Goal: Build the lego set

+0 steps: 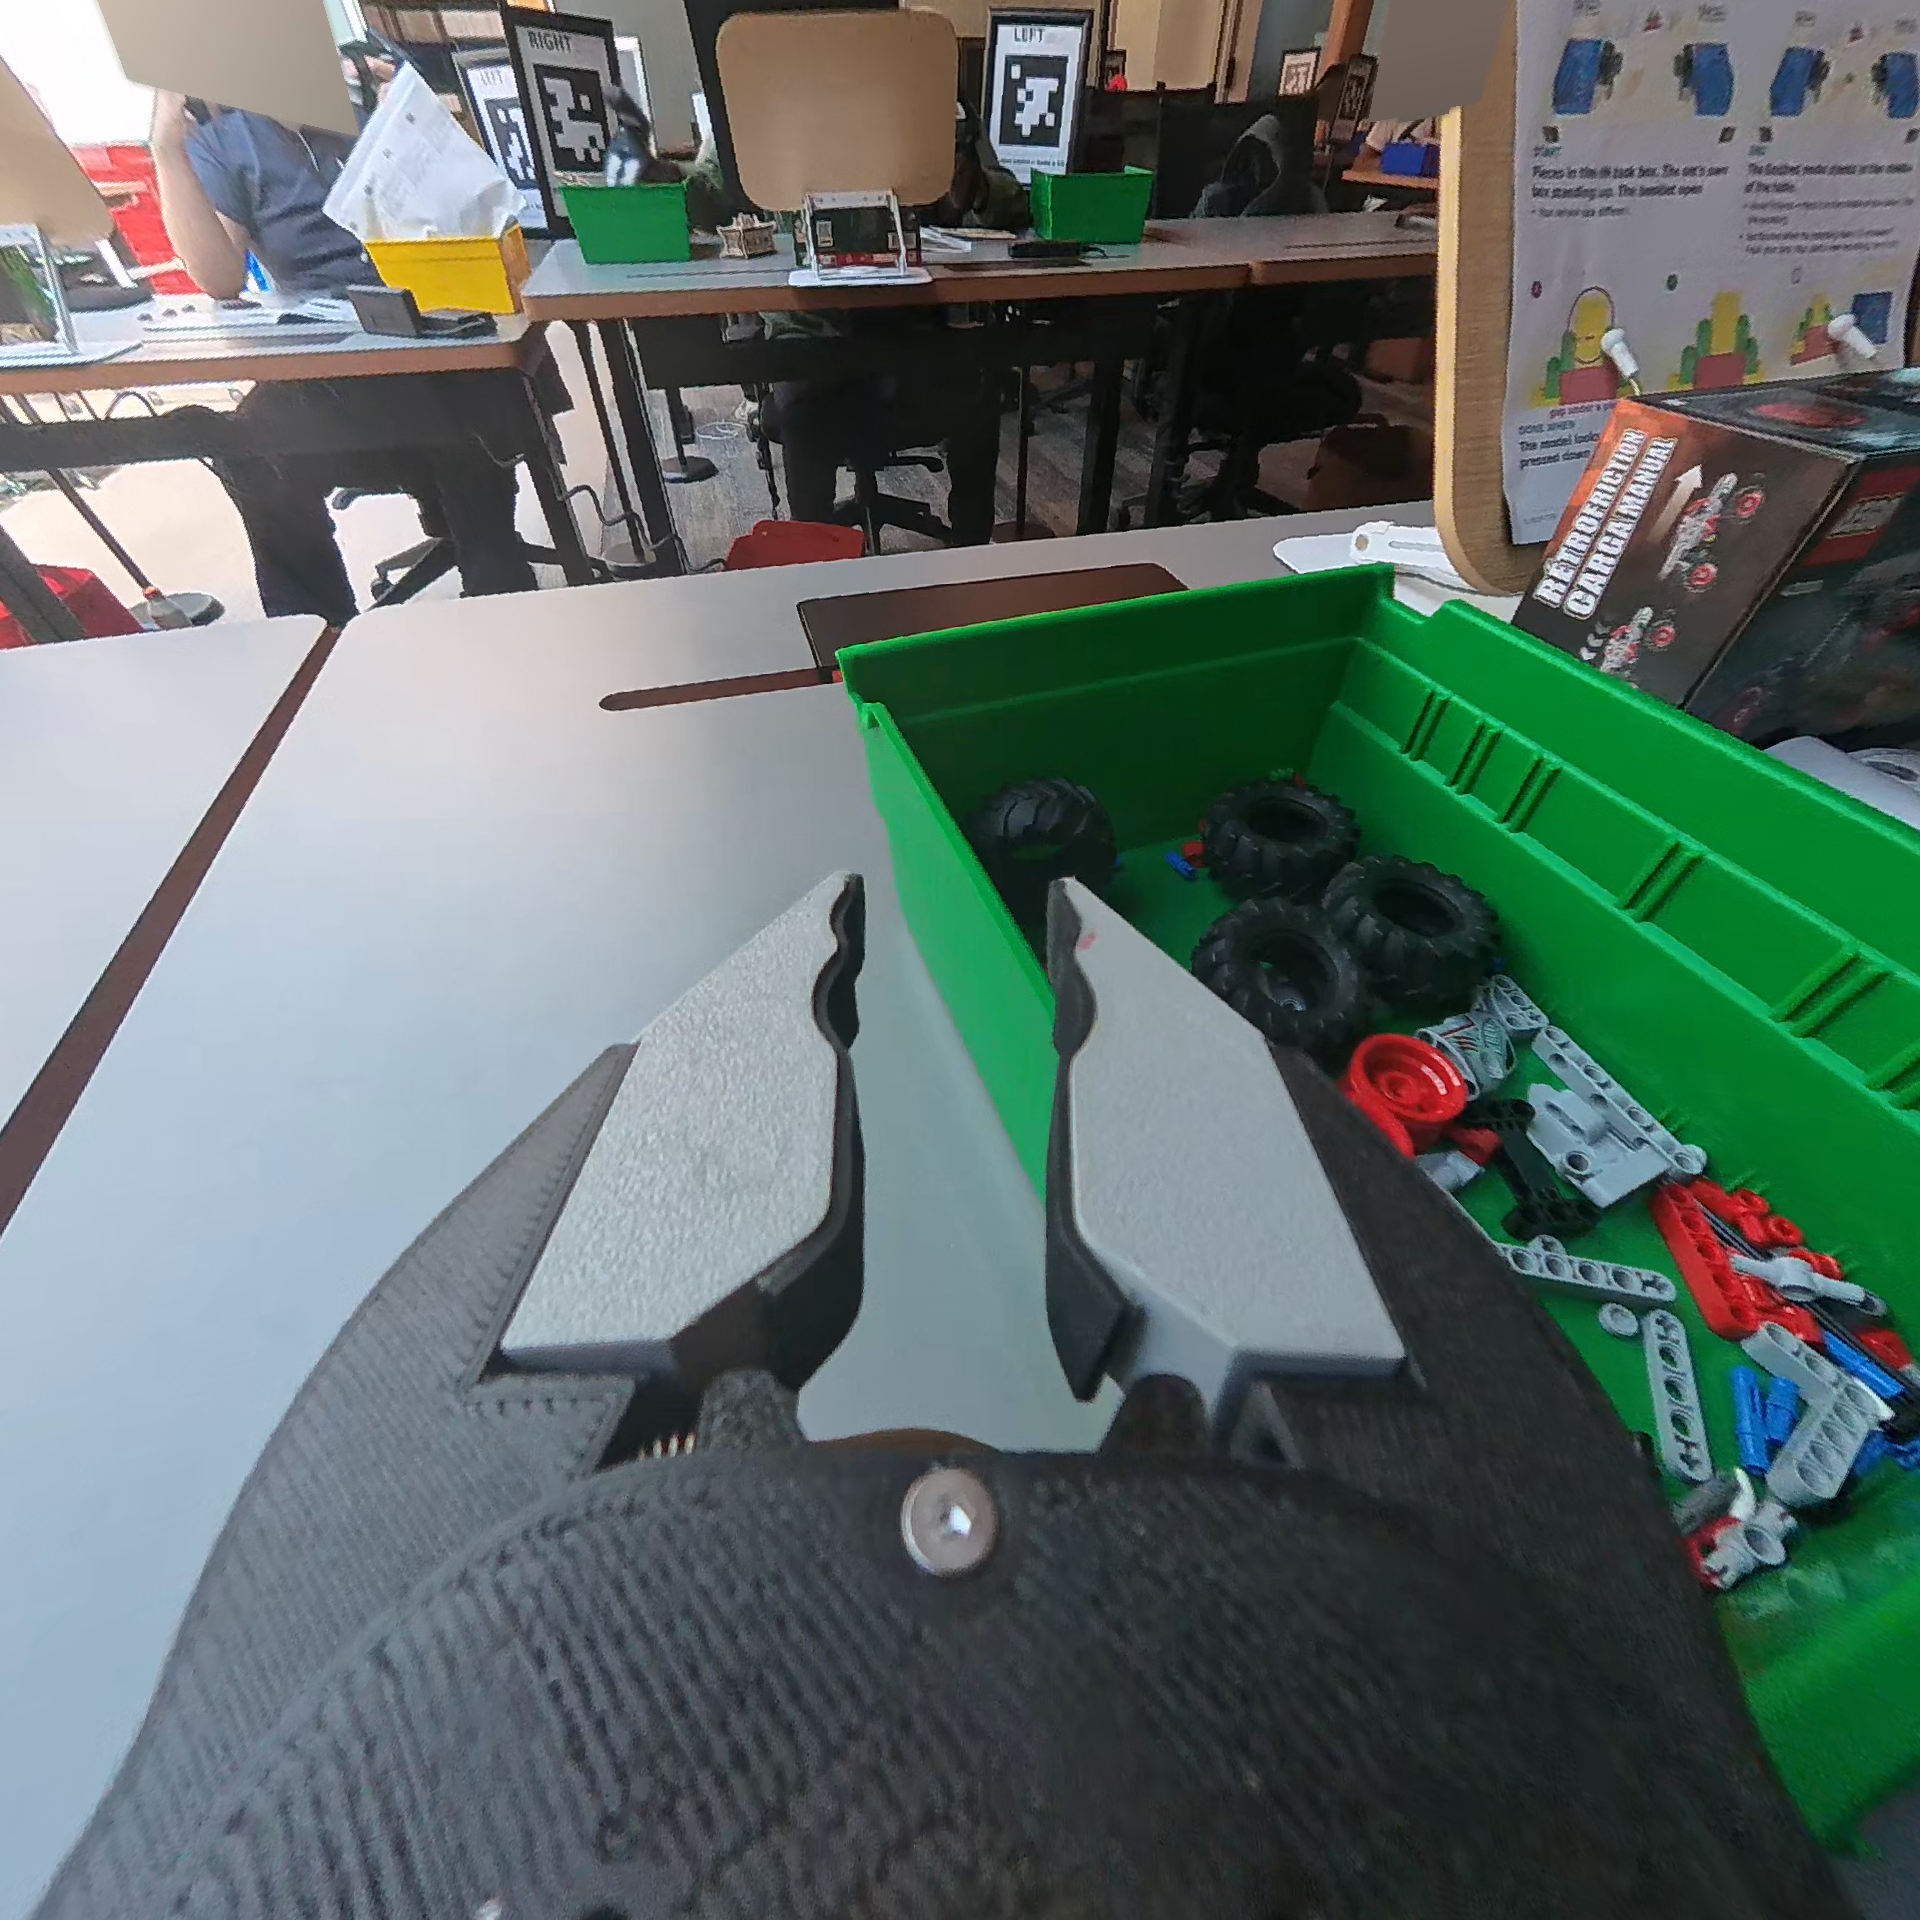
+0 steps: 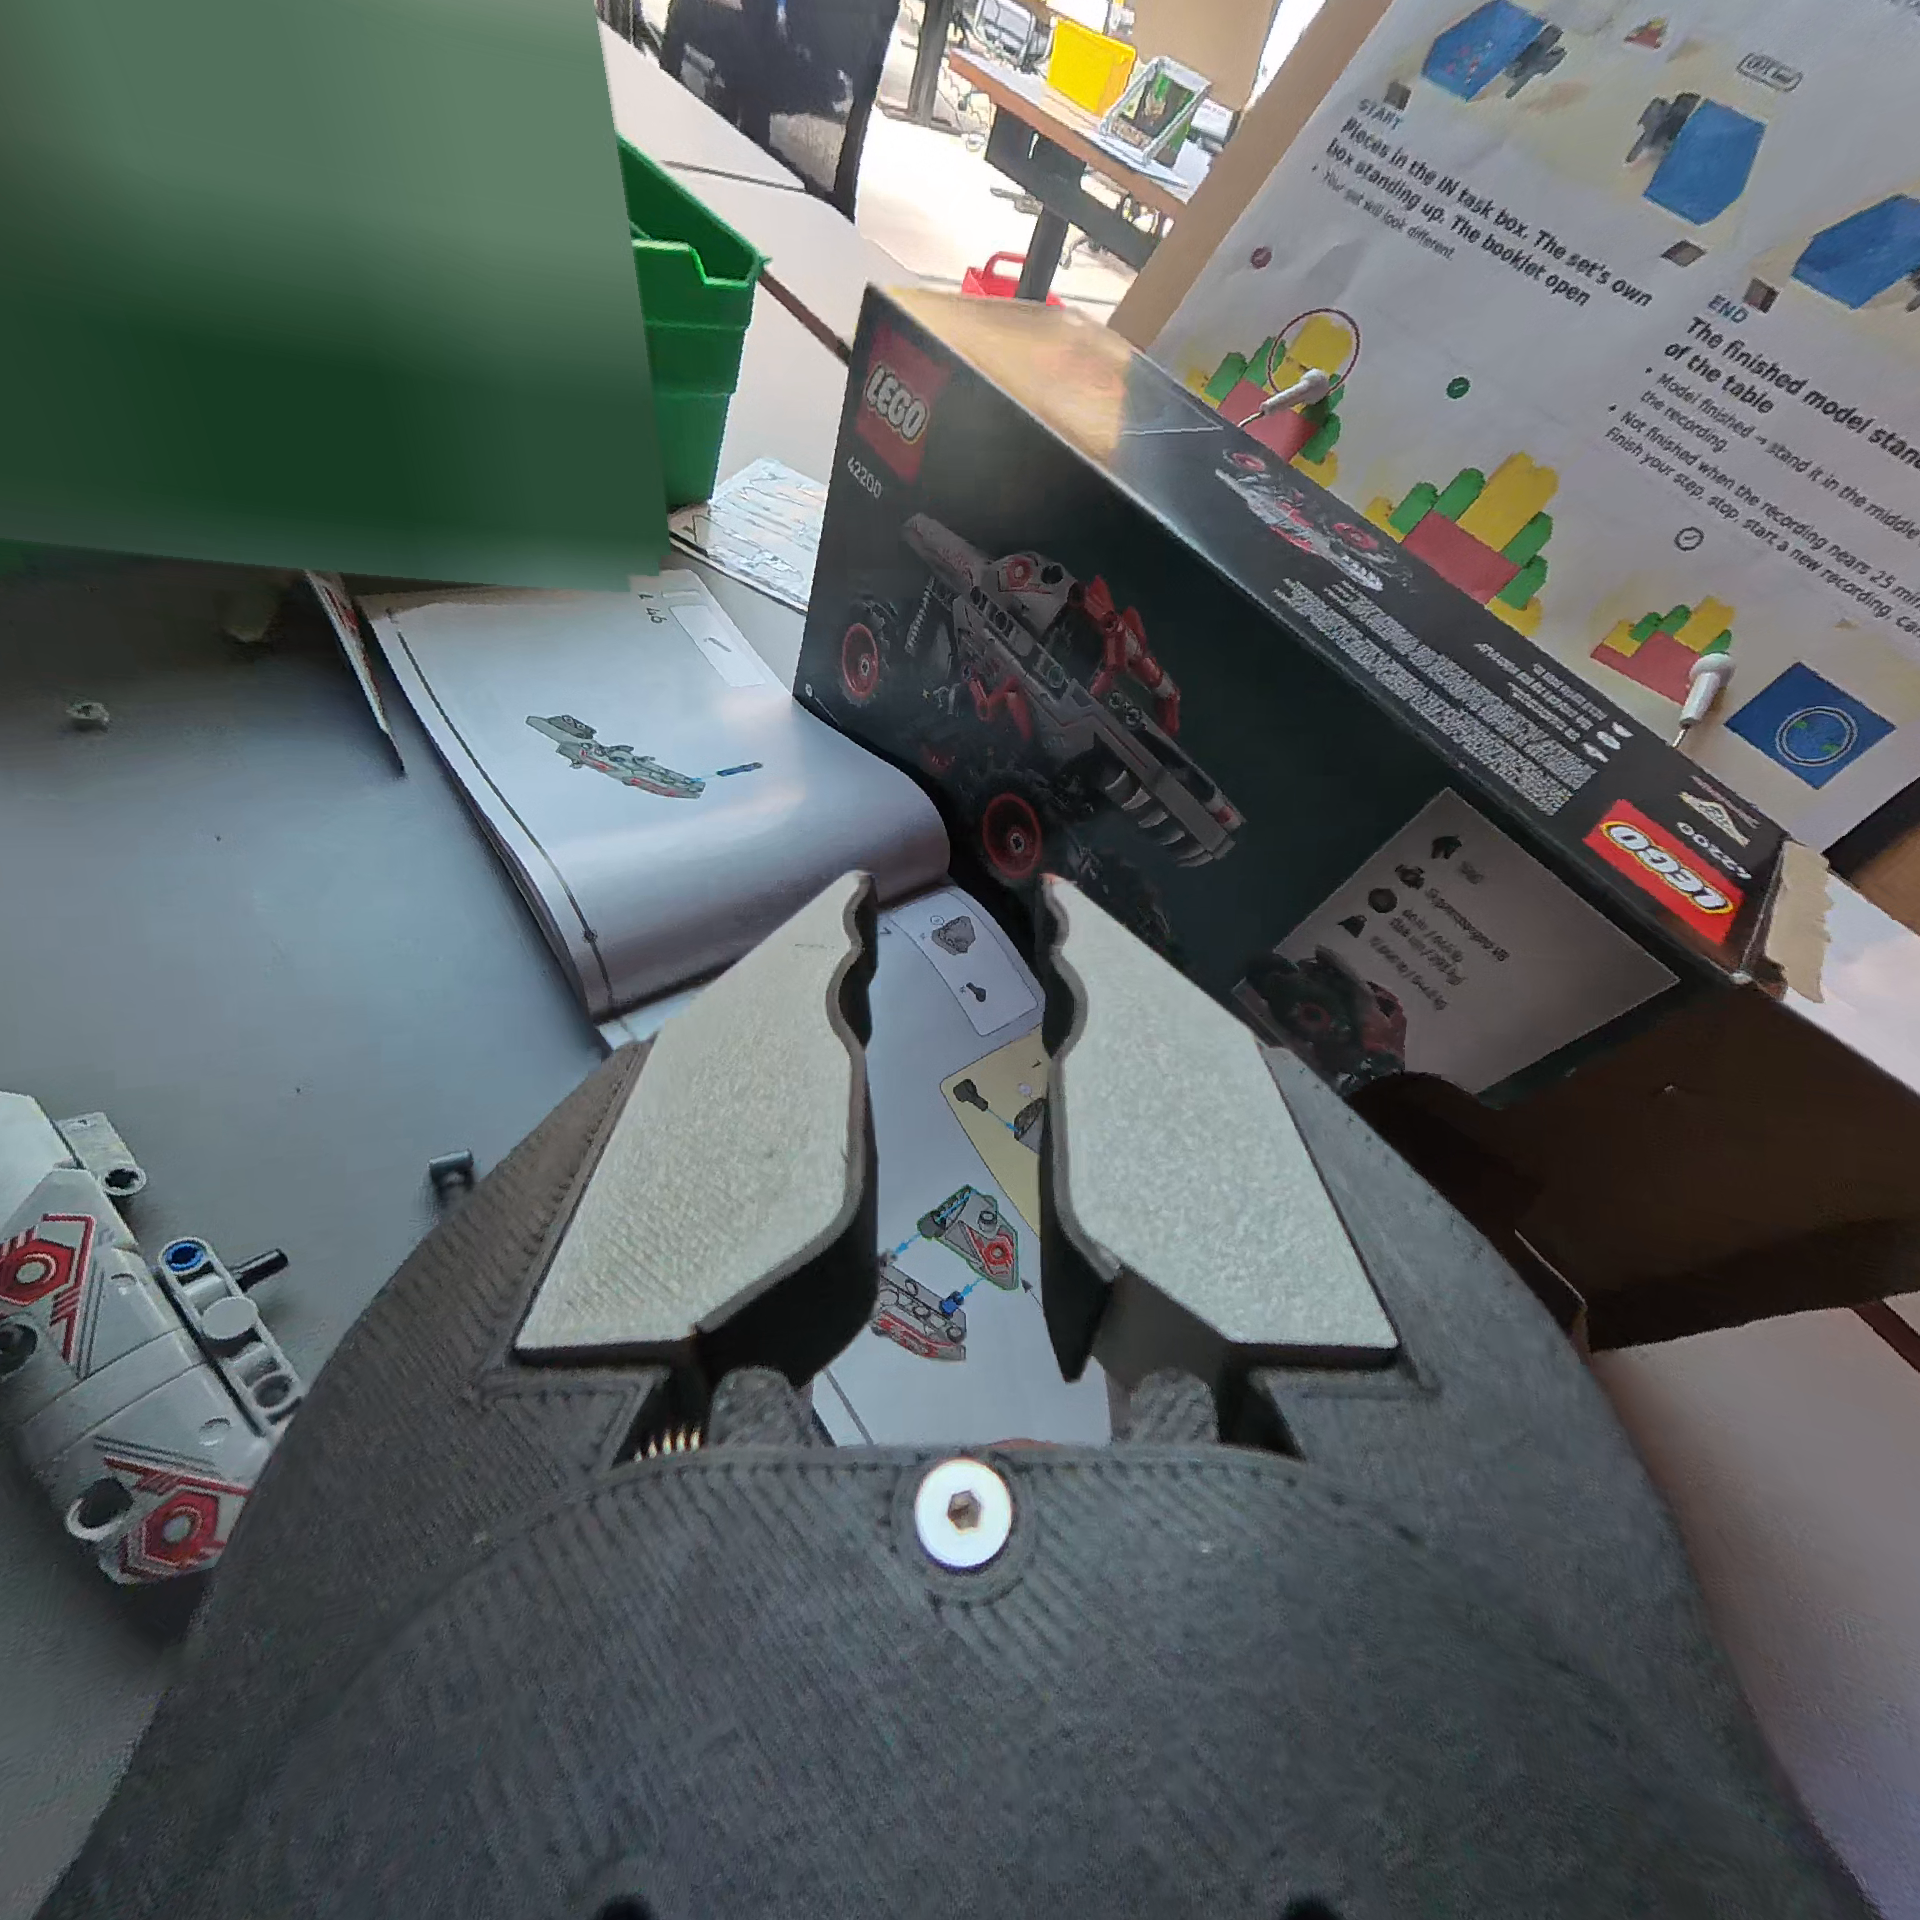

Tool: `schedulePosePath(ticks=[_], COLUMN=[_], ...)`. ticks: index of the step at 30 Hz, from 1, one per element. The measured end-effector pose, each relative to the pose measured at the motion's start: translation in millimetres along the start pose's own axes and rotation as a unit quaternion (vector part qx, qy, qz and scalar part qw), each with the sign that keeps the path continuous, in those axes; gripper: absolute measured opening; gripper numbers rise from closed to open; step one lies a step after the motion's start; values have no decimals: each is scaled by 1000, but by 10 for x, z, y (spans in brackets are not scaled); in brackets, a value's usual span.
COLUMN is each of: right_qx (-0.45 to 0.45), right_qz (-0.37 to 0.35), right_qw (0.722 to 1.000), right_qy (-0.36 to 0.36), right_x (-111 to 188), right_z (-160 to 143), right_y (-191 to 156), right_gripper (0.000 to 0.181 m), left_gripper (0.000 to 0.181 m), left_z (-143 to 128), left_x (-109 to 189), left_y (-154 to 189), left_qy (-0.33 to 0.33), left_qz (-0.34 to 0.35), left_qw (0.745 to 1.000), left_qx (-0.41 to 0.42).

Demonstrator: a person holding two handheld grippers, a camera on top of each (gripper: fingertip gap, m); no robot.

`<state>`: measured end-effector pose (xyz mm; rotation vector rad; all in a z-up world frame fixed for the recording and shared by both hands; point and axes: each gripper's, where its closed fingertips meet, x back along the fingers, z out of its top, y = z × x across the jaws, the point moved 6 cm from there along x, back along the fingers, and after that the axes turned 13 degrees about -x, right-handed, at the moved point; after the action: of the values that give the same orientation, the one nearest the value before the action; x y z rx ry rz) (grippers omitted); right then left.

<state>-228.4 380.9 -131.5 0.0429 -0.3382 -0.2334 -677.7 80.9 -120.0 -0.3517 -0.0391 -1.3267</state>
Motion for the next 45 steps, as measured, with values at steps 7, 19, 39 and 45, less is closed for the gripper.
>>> schedulePosePath(ticks=[7,19,39,45], right_qx=[3,14,-86,-57], right_qz=[-4,-29,-10,-15], right_qw=[1000,999,993,998], right_qy=[-2,34,83,35], right_x=[47,633,1089,863], right_z=[-13,-10,-396,-527], right_y=[30,21,415,309], right_gripper=[25,28,23,27], left_gripper=[32,45,51,41], left_z=[2,-193,1186,992], left_x=[4,348,995,426], left_y=[-2,-133,2361,3810], left_qy=[5,-25,143,76], left_qz=[0,-3,-392,-592], left_qw=[1000,999,904,790], left_qx=[4,27,-94,-137])
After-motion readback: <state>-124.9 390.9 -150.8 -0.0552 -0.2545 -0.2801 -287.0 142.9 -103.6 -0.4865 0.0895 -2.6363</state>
